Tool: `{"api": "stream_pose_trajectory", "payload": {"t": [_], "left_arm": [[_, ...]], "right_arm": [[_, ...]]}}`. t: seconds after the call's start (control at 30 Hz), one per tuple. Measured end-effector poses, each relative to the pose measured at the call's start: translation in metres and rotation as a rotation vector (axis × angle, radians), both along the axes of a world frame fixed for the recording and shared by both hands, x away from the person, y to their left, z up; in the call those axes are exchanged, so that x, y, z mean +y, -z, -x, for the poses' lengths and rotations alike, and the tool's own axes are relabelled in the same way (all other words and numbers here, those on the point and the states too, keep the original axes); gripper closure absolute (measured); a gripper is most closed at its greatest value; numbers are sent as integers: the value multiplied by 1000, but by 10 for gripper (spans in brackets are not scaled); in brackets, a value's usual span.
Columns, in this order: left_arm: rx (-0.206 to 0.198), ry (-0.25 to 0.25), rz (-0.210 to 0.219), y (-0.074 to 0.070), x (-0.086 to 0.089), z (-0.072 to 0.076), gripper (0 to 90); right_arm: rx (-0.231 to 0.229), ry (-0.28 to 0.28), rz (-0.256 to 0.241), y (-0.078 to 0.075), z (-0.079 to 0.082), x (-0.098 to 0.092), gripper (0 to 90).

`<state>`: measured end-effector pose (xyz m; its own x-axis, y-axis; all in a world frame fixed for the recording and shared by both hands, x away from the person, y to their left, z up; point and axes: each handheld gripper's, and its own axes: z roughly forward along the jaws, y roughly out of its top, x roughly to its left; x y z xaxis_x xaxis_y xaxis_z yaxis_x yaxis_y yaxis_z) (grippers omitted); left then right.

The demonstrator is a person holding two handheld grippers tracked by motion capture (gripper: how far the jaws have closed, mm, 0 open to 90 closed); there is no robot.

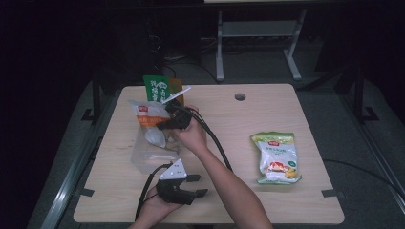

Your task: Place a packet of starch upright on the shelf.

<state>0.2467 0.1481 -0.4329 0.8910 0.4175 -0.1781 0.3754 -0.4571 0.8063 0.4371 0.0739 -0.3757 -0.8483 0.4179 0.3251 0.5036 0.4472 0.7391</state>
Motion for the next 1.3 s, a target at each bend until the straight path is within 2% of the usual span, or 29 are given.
{"api": "stream_pose_trajectory", "payload": {"t": [0.1, 0.23, 0.27, 0.33, 0.37, 0.47, 0.53, 0.6, 0.63, 0.67, 0.73, 0.77, 1.03, 1.07, 1.1, 1.13, 1.3], "left_arm": [[-2, -2, 8, 1, 0, 0, 431], [-4, -3, 8, 0, 0, 0, 431], [-3, -2, 6, 0, 0, 0, 431], [-1, 0, 1, 0, 0, 0, 430], [0, 0, 4, 0, -1, 0, 431], [0, 3, 1, 1, -2, 0, 429], [4, 5, -1, 2, -3, 1, 429], [3, 7, -3, 2, -3, 0, 429], [1, 8, -4, 2, -3, 0, 429], [1, 8, -6, 2, -3, 0, 429], [6, 7, -4, 2, -3, 0, 429], [6, 8, -5, 2, -3, 0, 429], [7, 6, -2, 2, -3, -1, 428], [6, 6, -2, 2, -3, -1, 427], [6, 4, -2, 2, -3, -1, 427], [0, 4, -3, 2, -2, -1, 426], [0, -3, -3, 2, -2, -1, 420]], "right_arm": [[-2, -10, 9, 11, 1, 3, 899], [20, -19, -16, 15, 1, 2, 884], [0, -20, -5, 15, 0, 0, 859], [19, -25, -17, 13, -1, -2, 763], [25, -29, -18, 12, -1, -4, 752], [7, -27, 33, 7, 2, -8, 738], [-1, -31, 43, 3, 6, -11, 745], [5, -39, 49, 1, 7, -14, 792], [4, -36, 74, 0, 8, -16, 848], [8, -42, 79, 0, 8, -17, 883], [21, -48, 81, 2, 7, -18, 894], [33, -48, 71, 3, 7, -19, 896], [43, -39, 66, 7, 4, -23, 888], [44, -48, 55, 7, 4, -23, 863], [30, -53, 63, 6, 4, -24, 813], [41, -52, 46, 4, 5, -24, 793], [29, -55, 32, -8, 7, -38, 755]]}}
